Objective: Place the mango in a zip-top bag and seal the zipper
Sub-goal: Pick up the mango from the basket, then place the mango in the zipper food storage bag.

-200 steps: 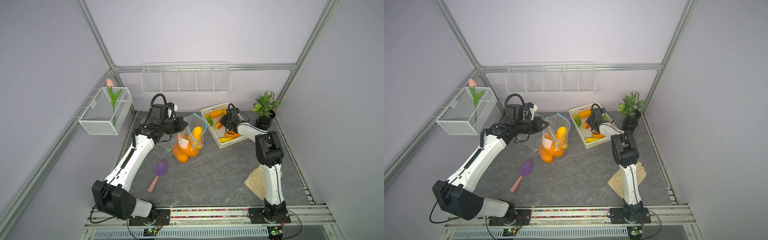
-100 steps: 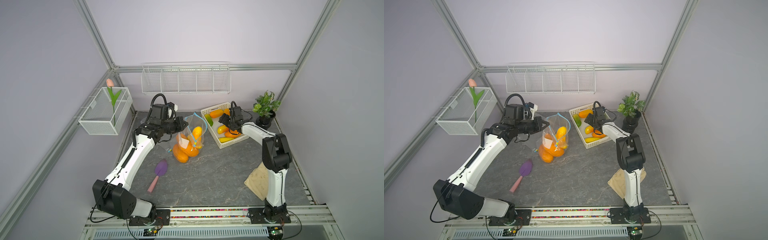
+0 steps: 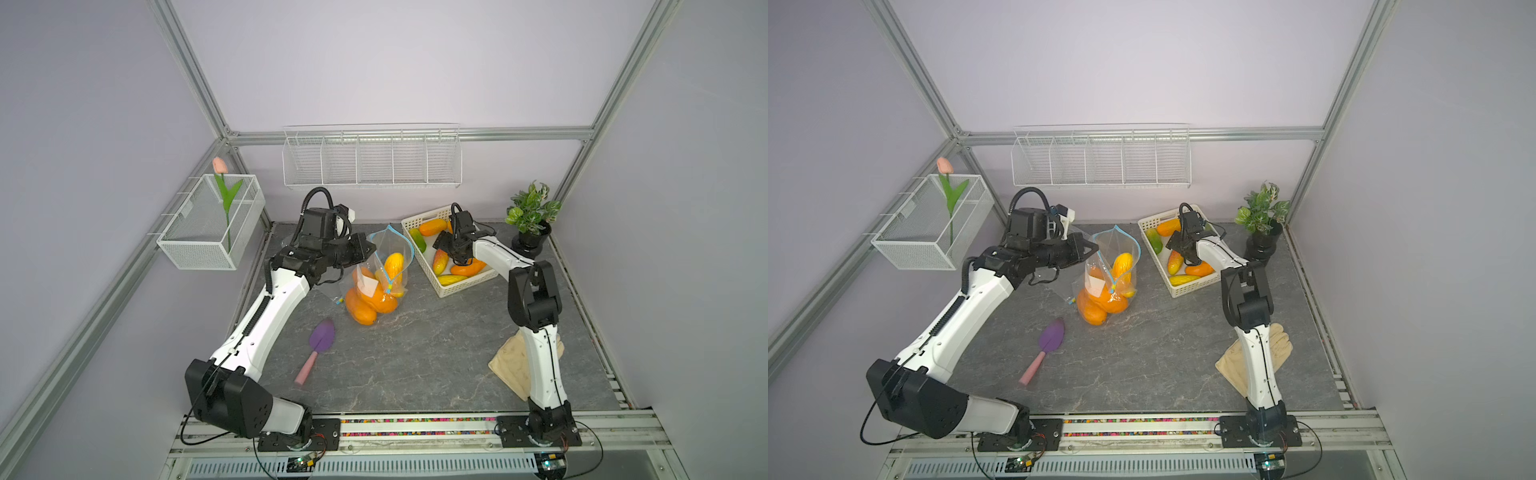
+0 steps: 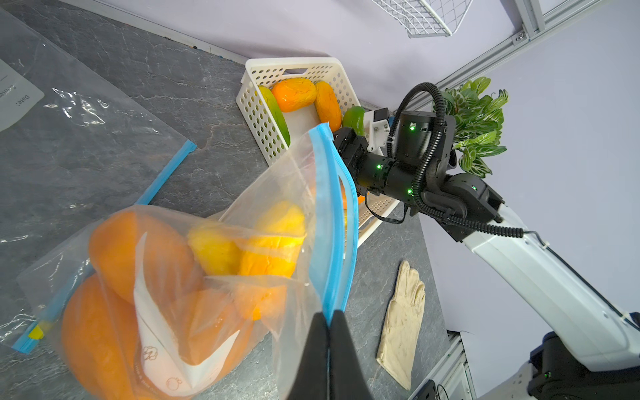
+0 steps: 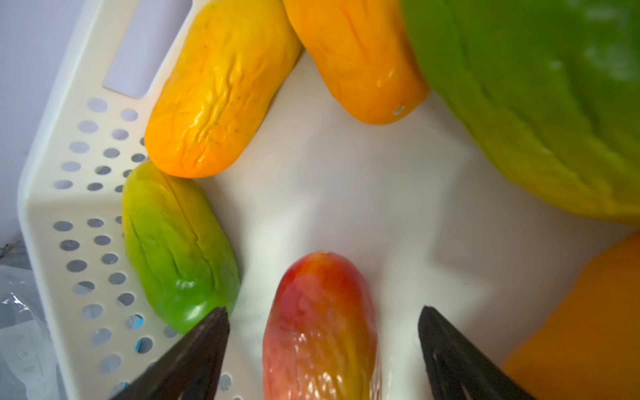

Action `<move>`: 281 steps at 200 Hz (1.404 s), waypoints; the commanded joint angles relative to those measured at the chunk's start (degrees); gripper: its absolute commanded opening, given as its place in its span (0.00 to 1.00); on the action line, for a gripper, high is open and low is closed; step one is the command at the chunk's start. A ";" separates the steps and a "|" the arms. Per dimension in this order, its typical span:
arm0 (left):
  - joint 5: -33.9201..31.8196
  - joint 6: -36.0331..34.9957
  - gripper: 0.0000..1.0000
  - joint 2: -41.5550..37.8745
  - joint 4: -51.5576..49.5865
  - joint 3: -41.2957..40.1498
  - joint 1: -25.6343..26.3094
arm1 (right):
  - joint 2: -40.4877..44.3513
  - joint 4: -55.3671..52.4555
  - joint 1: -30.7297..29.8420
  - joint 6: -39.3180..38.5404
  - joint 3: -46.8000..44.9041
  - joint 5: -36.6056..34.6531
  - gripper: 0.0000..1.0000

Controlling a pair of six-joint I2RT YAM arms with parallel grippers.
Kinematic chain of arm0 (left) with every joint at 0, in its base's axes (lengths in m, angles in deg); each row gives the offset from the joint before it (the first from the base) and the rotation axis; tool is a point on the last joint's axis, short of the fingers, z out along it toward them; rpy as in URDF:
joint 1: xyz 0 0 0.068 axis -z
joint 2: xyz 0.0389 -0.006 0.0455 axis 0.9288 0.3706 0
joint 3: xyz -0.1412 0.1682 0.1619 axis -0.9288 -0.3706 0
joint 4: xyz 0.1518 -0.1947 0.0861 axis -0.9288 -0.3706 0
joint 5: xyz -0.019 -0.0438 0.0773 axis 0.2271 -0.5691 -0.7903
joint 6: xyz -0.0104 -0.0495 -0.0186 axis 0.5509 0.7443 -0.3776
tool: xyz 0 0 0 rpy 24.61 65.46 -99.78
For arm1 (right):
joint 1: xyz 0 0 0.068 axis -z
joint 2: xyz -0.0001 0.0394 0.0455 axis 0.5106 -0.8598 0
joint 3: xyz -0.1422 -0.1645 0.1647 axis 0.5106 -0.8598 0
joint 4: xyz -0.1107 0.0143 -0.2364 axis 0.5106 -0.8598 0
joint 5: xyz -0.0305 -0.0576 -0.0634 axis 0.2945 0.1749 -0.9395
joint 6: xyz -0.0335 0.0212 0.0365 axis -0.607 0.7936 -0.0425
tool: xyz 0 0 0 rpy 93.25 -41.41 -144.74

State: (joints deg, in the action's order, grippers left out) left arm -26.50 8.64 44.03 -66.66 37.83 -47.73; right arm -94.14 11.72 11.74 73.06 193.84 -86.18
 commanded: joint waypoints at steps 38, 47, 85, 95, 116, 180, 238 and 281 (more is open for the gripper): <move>-0.54 -0.98 0.00 0.38 -0.81 0.81 -0.47 | 0.48 -5.69 -2.01 -4.79 -1.47 1.94 0.71; -0.43 -0.98 0.00 0.33 -0.79 0.86 -0.44 | 0.36 -5.44 -2.03 -4.92 -1.61 3.08 0.67; -0.67 -0.62 0.00 -0.38 -0.88 0.70 -0.43 | 0.02 -6.07 -2.45 -6.17 -0.30 5.12 0.46; -0.67 -0.61 0.00 -0.65 -0.88 0.67 -0.47 | 0.97 -6.13 -2.48 -6.37 -0.51 5.07 0.41; -0.78 -0.59 0.00 -1.04 -1.29 0.99 -0.47 | 6.00 -4.13 -2.40 -6.80 -2.98 4.22 0.32; -0.84 -0.01 0.00 -1.45 -1.14 1.37 -0.43 | 28.06 15.45 -4.87 -9.18 -18.71 3.72 0.25; -0.58 1.44 0.00 -1.37 -0.48 1.54 -0.47 | 38.00 47.27 -17.42 -16.07 -33.45 5.76 0.27; -1.66 2.16 0.00 -2.64 -0.53 1.06 -0.47 | 30.79 52.80 -22.20 -16.51 -31.82 7.76 0.40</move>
State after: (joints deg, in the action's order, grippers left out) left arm -26.78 9.95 43.46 -67.05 37.83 -47.73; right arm -59.25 57.36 -9.43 58.22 161.81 -80.14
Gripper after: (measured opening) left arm 0.038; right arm 0.501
